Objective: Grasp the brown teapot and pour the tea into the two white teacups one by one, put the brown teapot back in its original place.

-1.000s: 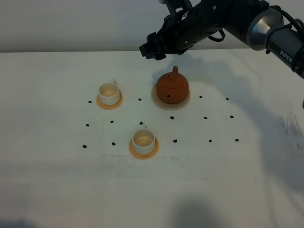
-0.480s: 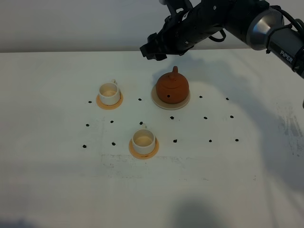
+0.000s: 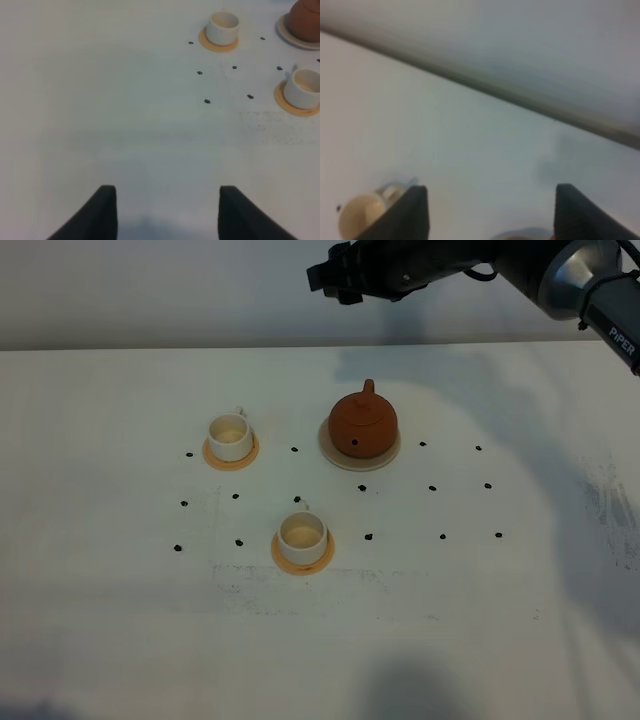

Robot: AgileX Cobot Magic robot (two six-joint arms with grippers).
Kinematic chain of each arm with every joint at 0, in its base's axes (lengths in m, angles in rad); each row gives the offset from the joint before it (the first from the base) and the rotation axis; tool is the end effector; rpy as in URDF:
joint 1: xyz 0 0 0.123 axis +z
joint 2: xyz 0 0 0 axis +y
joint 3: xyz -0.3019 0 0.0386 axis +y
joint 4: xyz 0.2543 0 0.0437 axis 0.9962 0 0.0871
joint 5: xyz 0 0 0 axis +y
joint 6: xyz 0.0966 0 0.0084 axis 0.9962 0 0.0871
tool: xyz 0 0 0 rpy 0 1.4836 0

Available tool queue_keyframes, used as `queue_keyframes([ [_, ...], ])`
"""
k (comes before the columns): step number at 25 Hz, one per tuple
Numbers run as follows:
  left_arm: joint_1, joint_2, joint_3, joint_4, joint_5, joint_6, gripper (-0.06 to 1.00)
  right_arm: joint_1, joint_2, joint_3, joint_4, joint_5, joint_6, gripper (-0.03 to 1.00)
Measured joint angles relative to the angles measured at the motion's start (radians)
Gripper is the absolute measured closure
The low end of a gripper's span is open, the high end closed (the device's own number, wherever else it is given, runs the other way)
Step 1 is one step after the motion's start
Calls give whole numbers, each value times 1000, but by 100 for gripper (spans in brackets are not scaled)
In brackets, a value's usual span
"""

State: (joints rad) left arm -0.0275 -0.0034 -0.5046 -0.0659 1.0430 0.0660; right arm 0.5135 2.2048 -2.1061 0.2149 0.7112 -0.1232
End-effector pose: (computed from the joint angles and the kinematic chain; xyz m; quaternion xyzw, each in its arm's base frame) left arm -0.0140 -0.0051 0.2806 0.0406 0.8450 -0.0227 0.5327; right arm 0.4637 0.2770 0.2991 -0.2407 0.8748 0.1747 0.3825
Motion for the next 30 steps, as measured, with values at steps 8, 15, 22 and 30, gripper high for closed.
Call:
queue_keyframes([
  [8, 0, 0, 0, 0, 0, 0, 47, -38, 33, -72, 0, 19, 10, 45],
  [15, 0, 0, 0, 0, 0, 1, 47, -58, 211, -337, 0, 163, 10, 45],
  [22, 0, 0, 0, 0, 0, 1, 47, -68, 328, -447, -21, 256, 33, 45],
  [30, 0, 0, 0, 0, 0, 1, 47, -69, 363, -449, -89, 296, 92, 45],
])
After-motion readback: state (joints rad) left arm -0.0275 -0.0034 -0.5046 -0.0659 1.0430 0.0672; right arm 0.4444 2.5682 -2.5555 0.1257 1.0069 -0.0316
